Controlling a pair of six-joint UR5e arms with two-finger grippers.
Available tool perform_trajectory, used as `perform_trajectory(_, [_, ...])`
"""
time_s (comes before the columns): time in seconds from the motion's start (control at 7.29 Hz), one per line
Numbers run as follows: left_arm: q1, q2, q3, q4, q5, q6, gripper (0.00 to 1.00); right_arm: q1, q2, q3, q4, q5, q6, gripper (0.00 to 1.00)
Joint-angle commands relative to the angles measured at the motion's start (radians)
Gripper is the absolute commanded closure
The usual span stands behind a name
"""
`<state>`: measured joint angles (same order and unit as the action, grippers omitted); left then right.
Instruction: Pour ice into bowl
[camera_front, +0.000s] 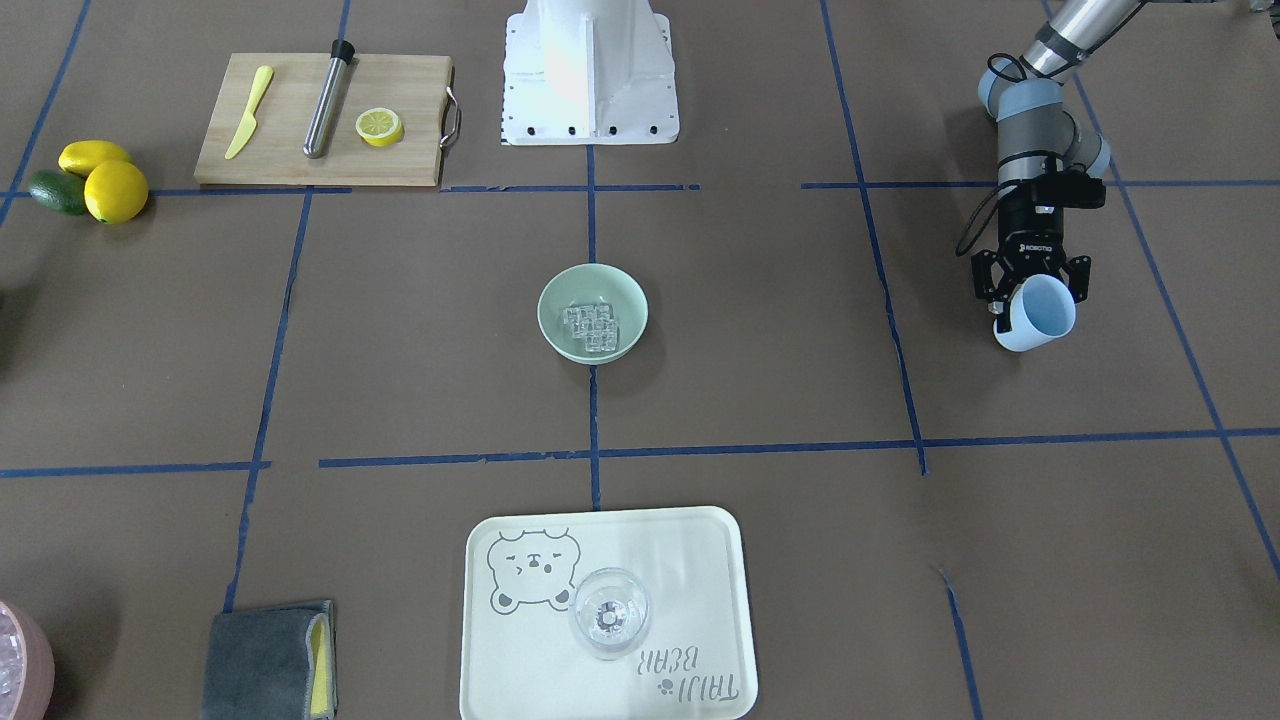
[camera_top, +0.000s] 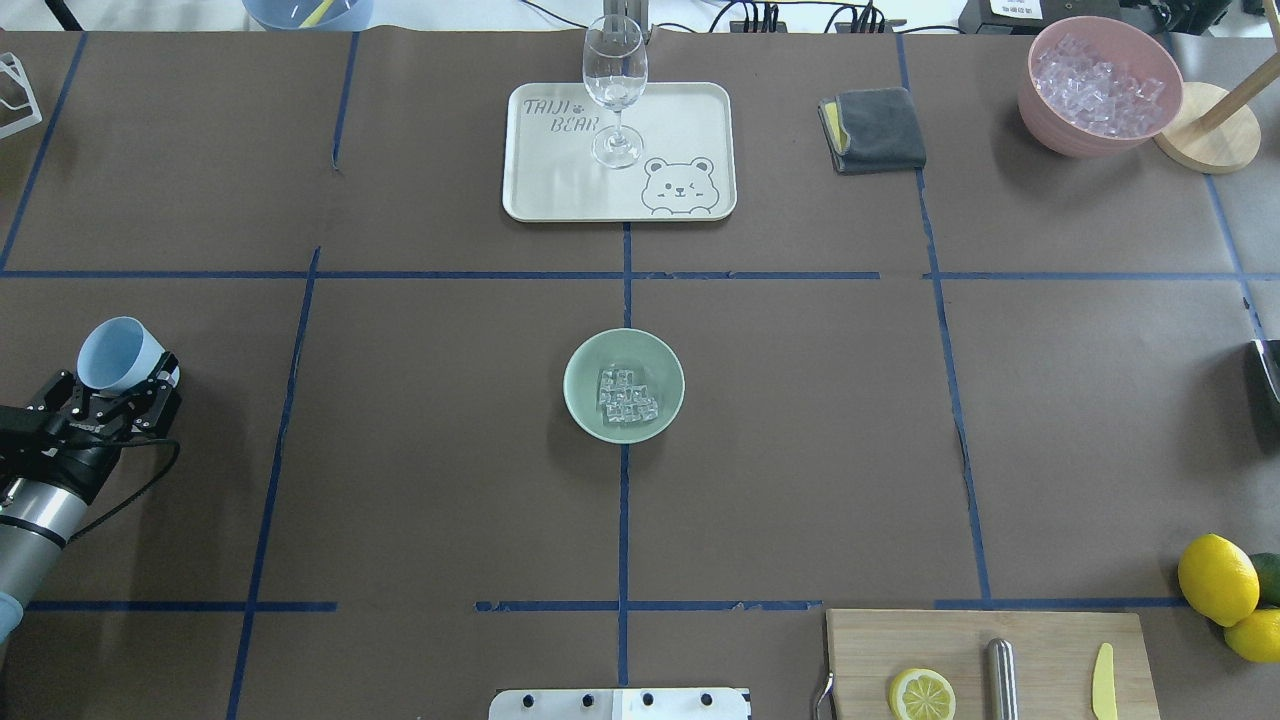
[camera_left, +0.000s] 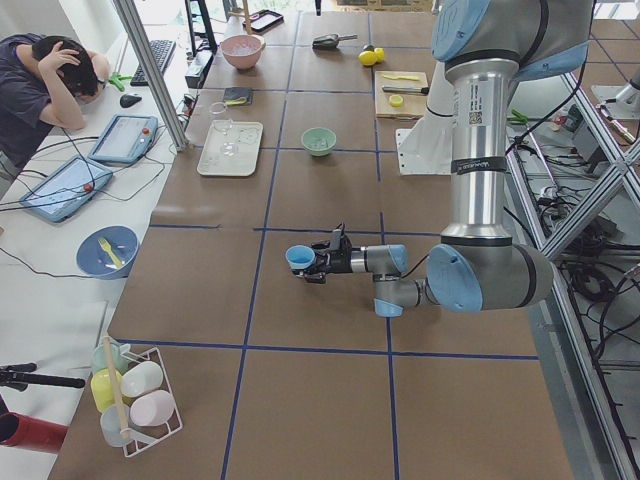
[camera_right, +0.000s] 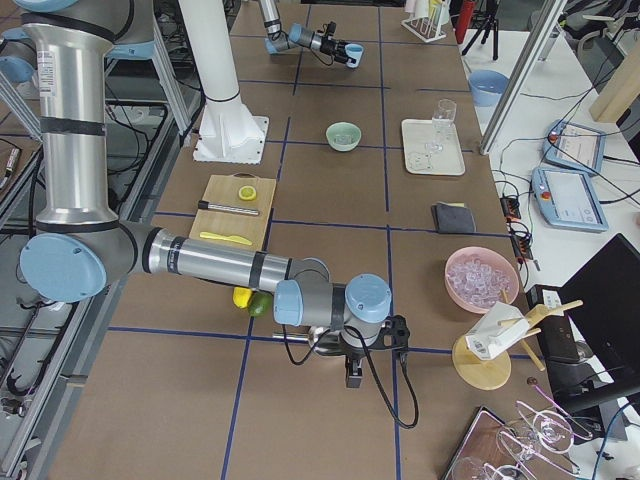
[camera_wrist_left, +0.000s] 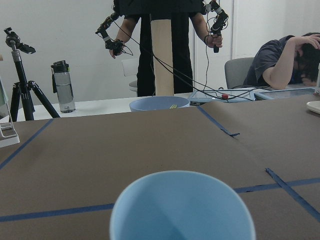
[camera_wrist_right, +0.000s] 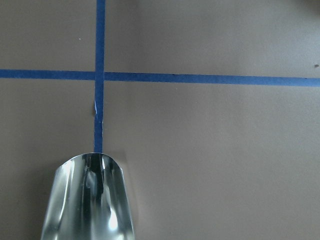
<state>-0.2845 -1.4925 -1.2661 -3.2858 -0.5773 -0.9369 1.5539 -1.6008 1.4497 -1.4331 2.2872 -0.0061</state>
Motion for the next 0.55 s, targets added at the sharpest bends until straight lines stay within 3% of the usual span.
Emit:
perform_trajectory(0.0, [0.004,0.0,-0.001,0.0,0.002,0.001,0.06,0.0,0.002,0.001,0.0,0.0,0.0,0.0])
perform_trajectory(0.14, [0.004,0.0,-0.004,0.0,0.005,0.003,0.01,0.0,0.005,0.001,0.0,0.0,0.0,0.0])
perform_trajectory(0.41, [0.004,0.002,-0.009,-0.006,0.019,0.004,0.0,0.0,0.005,0.001,0.0,0.0,0.0,0.0])
